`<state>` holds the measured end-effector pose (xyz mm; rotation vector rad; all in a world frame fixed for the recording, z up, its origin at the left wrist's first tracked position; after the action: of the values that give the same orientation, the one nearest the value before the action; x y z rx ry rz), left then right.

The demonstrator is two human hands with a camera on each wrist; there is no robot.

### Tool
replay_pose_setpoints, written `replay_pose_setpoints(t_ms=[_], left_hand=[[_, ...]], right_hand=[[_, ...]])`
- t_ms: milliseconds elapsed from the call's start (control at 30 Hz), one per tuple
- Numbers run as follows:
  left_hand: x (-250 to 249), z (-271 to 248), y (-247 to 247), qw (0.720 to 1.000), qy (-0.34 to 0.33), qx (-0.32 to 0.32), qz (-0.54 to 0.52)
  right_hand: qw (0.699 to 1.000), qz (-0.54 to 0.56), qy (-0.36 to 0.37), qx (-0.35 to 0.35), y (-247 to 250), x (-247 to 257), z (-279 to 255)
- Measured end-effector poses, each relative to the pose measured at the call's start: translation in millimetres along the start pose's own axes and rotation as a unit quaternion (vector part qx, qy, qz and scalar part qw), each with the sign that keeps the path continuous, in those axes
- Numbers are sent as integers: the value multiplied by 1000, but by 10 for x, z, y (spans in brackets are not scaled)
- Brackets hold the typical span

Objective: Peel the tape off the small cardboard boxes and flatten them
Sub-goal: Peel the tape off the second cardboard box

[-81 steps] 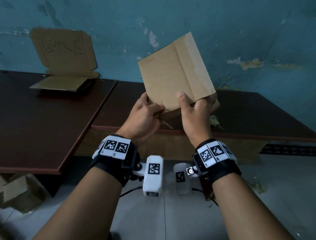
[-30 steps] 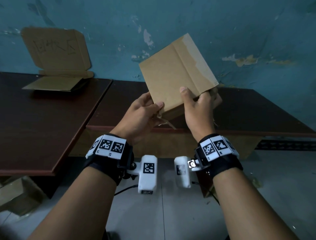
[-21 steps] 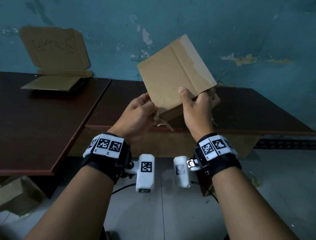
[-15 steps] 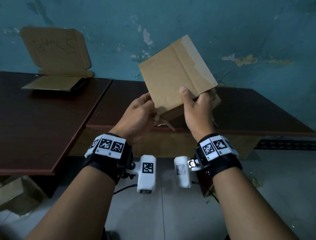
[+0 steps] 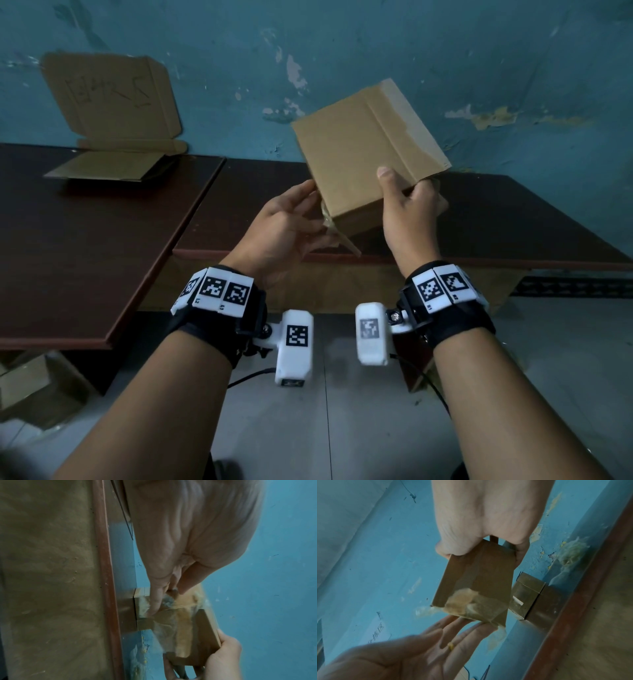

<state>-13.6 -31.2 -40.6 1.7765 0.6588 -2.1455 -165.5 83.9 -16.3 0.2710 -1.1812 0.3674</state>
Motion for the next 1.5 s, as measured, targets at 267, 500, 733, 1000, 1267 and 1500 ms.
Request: replay_pose_setpoints(t_ms=[267, 500, 733, 1000, 1267, 1500], left_hand=[[-44, -28, -61, 986, -32, -94, 133], [-95, -15, -10, 932, -148, -142, 298], [-73, 0, 47, 940, -144, -137, 277], [-99, -26, 47, 921, -143, -175, 317], [-207, -64, 13, 941, -182, -126, 258], [-217, -91, 38, 911, -222, -160, 310]], right_hand=[[998, 9, -43, -40, 30, -53, 39], [995, 1, -84, -57, 16, -126, 36], [981, 87, -150, -84, 46, -184, 52], [969, 101, -221, -38, 7, -212, -10], [963, 94, -249, -36, -48, -203, -87], [959, 102, -263, -41, -48, -207, -96]])
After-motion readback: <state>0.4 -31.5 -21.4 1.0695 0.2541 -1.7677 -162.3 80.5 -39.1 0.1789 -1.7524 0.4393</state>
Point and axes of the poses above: each hand's wrist, its own z-axis towards the middle knuckle, its own y-axis out of the back of the hand, x = y × z, the point moved 5 cm from there along z, towards the middle knuckle, and after that the axes turned 13 degrees about z, right-handed, at the moved point
